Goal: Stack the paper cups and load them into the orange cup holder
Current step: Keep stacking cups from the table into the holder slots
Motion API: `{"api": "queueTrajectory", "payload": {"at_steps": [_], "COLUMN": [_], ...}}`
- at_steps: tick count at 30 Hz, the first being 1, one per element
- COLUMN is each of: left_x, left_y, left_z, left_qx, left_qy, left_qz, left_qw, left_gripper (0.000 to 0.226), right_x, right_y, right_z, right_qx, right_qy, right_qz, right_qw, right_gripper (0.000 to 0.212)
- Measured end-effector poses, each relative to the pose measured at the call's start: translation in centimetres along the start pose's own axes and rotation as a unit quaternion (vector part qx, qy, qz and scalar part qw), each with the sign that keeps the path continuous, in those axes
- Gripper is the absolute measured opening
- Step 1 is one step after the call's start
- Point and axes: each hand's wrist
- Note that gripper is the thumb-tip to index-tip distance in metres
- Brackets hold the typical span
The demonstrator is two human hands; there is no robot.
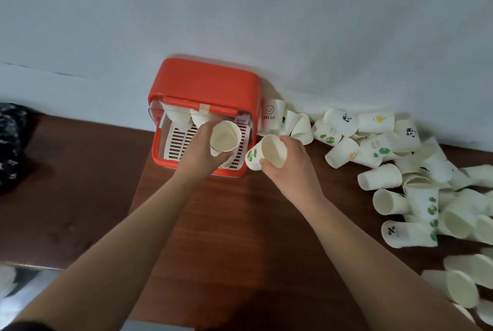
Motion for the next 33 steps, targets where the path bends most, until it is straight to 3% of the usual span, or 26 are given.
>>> {"api": "queueTrajectory", "payload": {"at_steps": [5,10,15,20,26,29,33], "left_x": [2.4,3.3,5.0,5.8,5.3,5.1,5.2], "left_y": [0.4,-0.2,0.4,0.2,0.5,0.4,0.3], "left_z": [-0.2,0.1,1.5,2.2,3.0,2.8,2.0], "left_qx": [0.012,0.095,0.140,0.173,0.115,0.125,0.105], "left_qy": [-0.010,0.047,0.178,0.193,0.281,0.250,0.168], "left_qz": [-0.010,0.016,0.081,0.084,0.120,0.098,0.053], "left_qw": [1.000,0.994,0.971,0.962,0.945,0.955,0.979], "left_gripper": [0.077,0.081,0.077,0.070,0.043,0.049,0.052], "right_x": [1.6,3.2,4.8,5.5,5.1,4.8,4.2], "right_y": [-1.6,-2.7,-3.4,-3.7,-3.7,-3.7,-3.6], "right_z": [-1.0,-2.1,-3.2,-4.7,-7.0,-7.9,-8.7], "right_qx": [-0.025,-0.021,0.003,0.020,0.081,0.122,0.109], "right_qy": [-0.031,-0.064,-0.059,-0.063,0.051,0.028,-0.012], "right_qz": [-0.012,0.022,0.062,0.073,0.085,0.081,0.021], "right_qw": [0.999,0.997,0.996,0.995,0.992,0.989,0.994], "right_gripper": [0.063,0.061,0.061,0.061,0.069,0.072,0.083]}}
Point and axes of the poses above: each hand's wrist, its own y-axis away from the middle knuckle, its own z-axis out of the back of the hand, x = y × z
